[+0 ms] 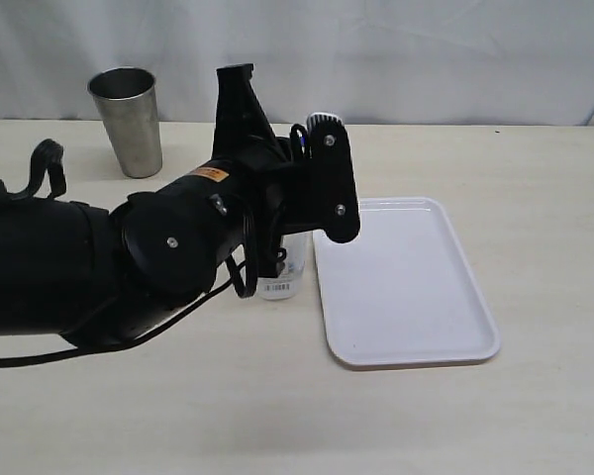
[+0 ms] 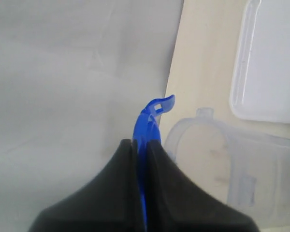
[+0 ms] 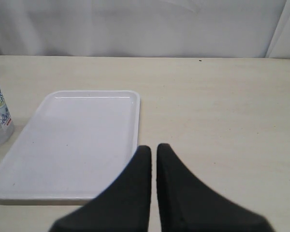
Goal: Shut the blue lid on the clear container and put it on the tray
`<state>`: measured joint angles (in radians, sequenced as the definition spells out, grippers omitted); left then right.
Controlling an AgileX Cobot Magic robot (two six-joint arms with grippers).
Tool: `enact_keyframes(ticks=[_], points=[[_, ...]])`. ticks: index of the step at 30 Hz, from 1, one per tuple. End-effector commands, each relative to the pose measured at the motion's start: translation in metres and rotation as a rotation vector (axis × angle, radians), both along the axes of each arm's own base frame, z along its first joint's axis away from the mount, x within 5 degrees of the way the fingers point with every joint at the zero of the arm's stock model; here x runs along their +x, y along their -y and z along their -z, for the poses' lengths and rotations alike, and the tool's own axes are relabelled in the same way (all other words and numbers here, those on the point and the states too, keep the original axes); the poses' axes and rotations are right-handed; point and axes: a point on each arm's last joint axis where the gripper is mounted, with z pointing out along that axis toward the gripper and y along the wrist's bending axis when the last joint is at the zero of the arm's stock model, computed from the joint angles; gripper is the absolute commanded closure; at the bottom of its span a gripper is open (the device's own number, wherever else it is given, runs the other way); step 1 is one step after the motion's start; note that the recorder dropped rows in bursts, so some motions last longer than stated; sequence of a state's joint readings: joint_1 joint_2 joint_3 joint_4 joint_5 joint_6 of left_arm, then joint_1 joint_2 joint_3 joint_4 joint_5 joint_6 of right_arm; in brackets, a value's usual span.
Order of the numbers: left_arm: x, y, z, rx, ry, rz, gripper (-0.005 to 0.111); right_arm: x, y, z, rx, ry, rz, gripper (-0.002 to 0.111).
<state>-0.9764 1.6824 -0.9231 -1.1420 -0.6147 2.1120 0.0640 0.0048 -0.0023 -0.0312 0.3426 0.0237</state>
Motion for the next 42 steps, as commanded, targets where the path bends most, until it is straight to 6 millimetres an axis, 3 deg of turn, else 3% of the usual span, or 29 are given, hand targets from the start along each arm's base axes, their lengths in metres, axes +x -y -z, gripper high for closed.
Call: enact_keyframes(ticks=[1,13,18,42], points=[[-0.002,-0.002,0.0,0.044,0.034,0.015,0.107,0.0,0.0,0.001,-0.005,0.002,0.005,0.104],[-0.002,-0.003,0.001,0.033,0.013,0.006,0.107,0.0,0.0,0.001,-0.005,0.002,0.005,0.104],[0.003,-0.008,-0.007,-0.016,0.084,-0.083,0.107,0.0,0.0,0.001,-0.005,0.002,0.005,0.104],[0.002,-0.001,-0.014,-0.02,0.174,0.01,0.107,0.0,0.0,0.001,-0.005,0.002,0.005,0.104]])
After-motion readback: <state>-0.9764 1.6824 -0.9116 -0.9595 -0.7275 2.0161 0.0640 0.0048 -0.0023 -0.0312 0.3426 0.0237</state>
